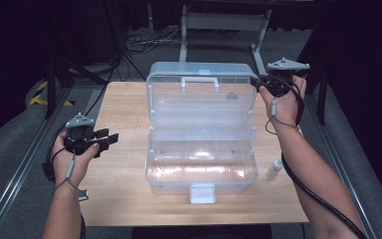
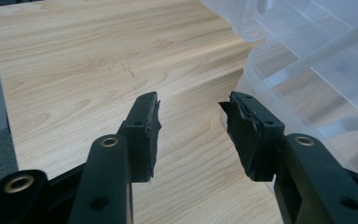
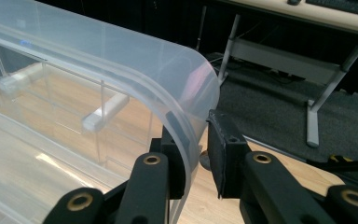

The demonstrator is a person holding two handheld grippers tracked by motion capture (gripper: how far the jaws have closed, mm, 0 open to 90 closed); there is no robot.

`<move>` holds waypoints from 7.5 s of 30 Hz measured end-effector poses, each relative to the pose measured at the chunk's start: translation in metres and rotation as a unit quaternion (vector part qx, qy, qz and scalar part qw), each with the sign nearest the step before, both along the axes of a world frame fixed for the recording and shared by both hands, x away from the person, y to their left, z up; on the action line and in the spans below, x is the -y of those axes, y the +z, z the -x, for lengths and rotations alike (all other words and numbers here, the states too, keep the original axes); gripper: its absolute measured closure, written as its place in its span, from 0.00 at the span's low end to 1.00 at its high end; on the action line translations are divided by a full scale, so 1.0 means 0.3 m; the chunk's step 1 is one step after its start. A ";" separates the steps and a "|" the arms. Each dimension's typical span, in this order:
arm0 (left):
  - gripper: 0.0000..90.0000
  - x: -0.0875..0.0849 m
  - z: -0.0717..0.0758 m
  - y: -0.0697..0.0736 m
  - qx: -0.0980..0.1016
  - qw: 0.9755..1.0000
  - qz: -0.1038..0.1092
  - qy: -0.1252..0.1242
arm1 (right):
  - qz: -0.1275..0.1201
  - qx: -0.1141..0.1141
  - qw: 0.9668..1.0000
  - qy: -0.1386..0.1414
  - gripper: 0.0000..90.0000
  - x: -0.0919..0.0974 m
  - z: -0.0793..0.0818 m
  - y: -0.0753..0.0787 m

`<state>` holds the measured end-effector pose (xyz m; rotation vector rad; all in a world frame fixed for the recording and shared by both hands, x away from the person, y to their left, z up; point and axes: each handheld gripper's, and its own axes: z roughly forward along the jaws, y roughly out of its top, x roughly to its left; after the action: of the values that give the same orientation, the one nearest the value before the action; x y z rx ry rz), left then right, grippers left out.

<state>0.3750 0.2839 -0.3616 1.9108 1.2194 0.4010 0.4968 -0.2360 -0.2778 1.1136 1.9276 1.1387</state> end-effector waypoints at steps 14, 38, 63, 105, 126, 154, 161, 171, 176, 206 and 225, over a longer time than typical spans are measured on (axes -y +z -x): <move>0.59 -0.005 -0.038 -0.022 -0.011 1.000 0.005 -0.013 | -0.008 -0.038 0.999 -0.002 0.87 0.001 -0.079 -0.005; 0.59 -0.029 -0.096 -0.073 -0.032 0.999 0.013 -0.018 | -0.014 -0.089 0.996 -0.020 0.92 -0.014 -0.223 -0.053; 0.58 -0.038 -0.089 -0.093 -0.042 0.999 0.012 -0.022 | -0.021 -0.147 0.988 -0.029 0.94 -0.018 -0.345 -0.139; 0.57 -0.057 -0.090 -0.123 -0.060 0.998 0.013 -0.022 | -0.057 -0.214 0.974 -0.037 0.93 -0.006 -0.433 -0.277; 0.57 -0.057 -0.092 -0.129 -0.065 0.998 0.013 -0.023 | -0.065 -0.218 0.973 -0.039 0.91 -0.003 -0.439 -0.309; 0.54 -0.003 -0.099 -0.114 -0.062 0.997 0.004 -0.037 | -0.098 -0.117 0.988 -0.018 0.61 0.163 -0.237 -0.102; 0.54 -0.011 -0.082 -0.106 -0.059 0.998 0.004 -0.031 | -0.097 -0.101 0.990 0.003 0.60 0.222 -0.139 -0.058; 0.53 -0.010 -0.073 -0.098 -0.056 0.998 0.007 -0.029 | -0.093 -0.088 0.991 0.035 0.57 0.268 0.008 -0.025; 0.53 0.001 -0.076 -0.097 -0.058 0.998 0.006 -0.030 | -0.090 -0.086 0.991 0.048 0.56 0.284 0.078 -0.016; 0.52 0.003 -0.070 -0.089 -0.056 0.998 0.003 -0.032 | -0.028 -0.149 0.988 0.040 0.51 0.390 0.267 -0.126; 0.52 -0.003 -0.073 -0.097 -0.059 0.998 0.001 -0.033 | 0.040 -0.236 0.971 0.026 0.50 0.382 0.287 -0.242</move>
<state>0.3970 0.2847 -0.3906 1.9910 1.2288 0.2560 0.4106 -0.3507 -0.3504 1.3903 2.3500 0.8642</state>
